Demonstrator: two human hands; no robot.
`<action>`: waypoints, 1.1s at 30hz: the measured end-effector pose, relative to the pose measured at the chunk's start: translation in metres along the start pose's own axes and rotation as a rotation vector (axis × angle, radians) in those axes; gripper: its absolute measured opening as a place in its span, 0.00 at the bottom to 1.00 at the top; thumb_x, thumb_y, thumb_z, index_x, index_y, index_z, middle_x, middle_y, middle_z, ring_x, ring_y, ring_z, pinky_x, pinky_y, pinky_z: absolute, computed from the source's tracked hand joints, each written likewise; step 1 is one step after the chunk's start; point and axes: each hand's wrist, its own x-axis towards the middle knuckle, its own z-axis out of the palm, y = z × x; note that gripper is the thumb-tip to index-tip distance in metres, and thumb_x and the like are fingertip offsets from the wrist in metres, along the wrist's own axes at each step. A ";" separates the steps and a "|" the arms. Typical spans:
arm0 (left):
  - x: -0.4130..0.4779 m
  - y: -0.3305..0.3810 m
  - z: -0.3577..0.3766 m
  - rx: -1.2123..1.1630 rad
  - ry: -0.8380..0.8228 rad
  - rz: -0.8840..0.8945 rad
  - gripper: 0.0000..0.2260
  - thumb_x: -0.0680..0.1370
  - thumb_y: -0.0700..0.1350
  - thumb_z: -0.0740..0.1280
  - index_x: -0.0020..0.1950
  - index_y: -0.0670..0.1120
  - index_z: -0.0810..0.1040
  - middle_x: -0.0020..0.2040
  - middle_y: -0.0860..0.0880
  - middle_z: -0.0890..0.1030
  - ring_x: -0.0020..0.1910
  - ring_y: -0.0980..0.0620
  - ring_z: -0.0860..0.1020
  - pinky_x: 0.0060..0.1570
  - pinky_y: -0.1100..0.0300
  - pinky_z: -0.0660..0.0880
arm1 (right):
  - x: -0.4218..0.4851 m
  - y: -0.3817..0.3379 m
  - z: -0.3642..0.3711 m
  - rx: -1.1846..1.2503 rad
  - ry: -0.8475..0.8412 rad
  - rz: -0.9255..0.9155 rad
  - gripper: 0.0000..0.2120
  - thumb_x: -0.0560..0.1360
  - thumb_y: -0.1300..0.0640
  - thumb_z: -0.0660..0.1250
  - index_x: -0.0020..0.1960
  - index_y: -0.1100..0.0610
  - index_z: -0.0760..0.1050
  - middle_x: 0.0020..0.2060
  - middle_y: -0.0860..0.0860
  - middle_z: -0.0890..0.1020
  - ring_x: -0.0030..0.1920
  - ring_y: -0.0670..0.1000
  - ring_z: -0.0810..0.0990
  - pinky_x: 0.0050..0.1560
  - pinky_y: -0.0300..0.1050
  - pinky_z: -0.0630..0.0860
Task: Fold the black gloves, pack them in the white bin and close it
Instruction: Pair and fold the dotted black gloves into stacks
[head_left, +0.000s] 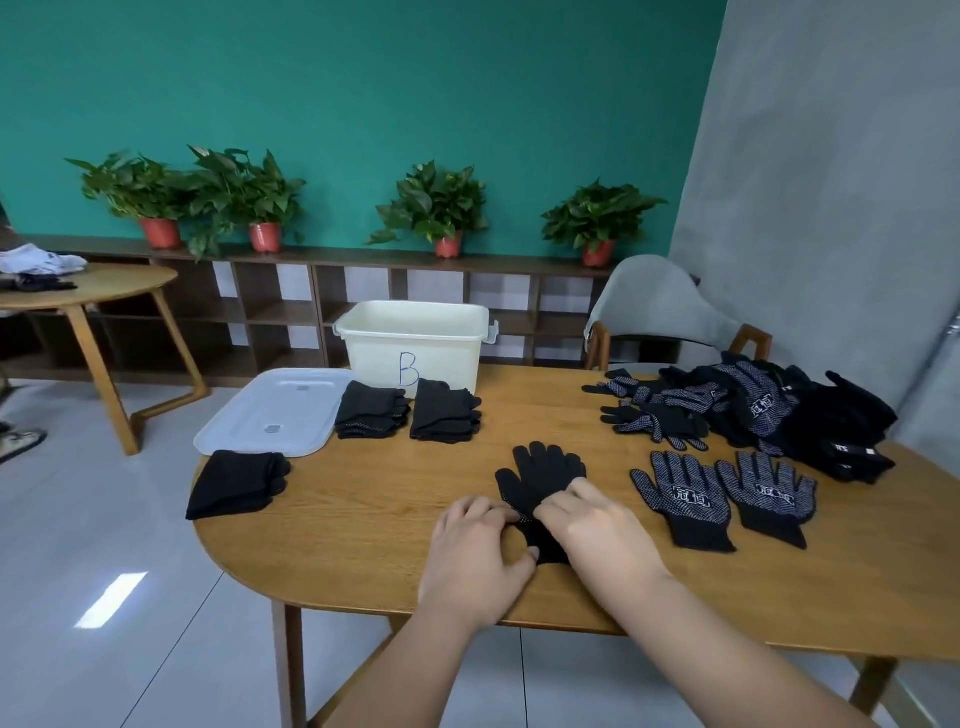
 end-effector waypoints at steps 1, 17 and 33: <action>0.000 0.000 0.000 -0.003 0.000 -0.004 0.26 0.78 0.66 0.62 0.72 0.58 0.77 0.68 0.63 0.73 0.72 0.57 0.64 0.75 0.56 0.62 | -0.002 -0.002 -0.001 -0.014 0.015 -0.019 0.16 0.59 0.62 0.83 0.41 0.51 0.81 0.37 0.45 0.79 0.43 0.51 0.79 0.27 0.43 0.74; -0.002 0.003 -0.003 -0.024 0.010 -0.019 0.24 0.77 0.66 0.64 0.70 0.58 0.76 0.67 0.62 0.74 0.70 0.57 0.65 0.71 0.59 0.63 | -0.022 -0.011 0.029 0.237 0.064 0.122 0.22 0.63 0.65 0.83 0.52 0.47 0.83 0.42 0.40 0.82 0.47 0.46 0.77 0.38 0.43 0.80; -0.005 0.005 -0.008 -0.050 0.000 -0.033 0.25 0.77 0.63 0.66 0.73 0.59 0.71 0.69 0.60 0.74 0.71 0.57 0.67 0.73 0.55 0.65 | -0.024 -0.009 0.023 0.369 0.078 0.111 0.11 0.76 0.61 0.74 0.54 0.47 0.83 0.46 0.42 0.84 0.52 0.43 0.80 0.46 0.45 0.82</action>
